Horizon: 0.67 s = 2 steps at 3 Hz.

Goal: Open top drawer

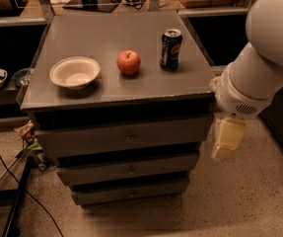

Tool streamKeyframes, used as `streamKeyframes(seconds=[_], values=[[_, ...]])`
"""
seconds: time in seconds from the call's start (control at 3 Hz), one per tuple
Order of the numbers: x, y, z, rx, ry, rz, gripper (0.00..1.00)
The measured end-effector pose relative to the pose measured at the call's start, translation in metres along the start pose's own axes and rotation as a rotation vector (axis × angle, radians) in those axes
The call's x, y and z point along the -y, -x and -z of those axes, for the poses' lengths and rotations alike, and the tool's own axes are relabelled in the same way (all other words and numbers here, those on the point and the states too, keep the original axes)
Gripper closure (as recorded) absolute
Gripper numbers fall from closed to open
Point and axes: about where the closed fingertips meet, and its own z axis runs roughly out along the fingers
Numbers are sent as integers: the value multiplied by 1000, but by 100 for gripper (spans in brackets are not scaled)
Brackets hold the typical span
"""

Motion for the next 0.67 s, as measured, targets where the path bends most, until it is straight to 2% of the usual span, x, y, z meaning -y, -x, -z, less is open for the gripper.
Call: streamKeyframes(seconds=[0.33, 0.67], values=[[-3, 4, -19, 38, 24, 13, 0], [0, 20, -42, 89, 45, 49, 0]])
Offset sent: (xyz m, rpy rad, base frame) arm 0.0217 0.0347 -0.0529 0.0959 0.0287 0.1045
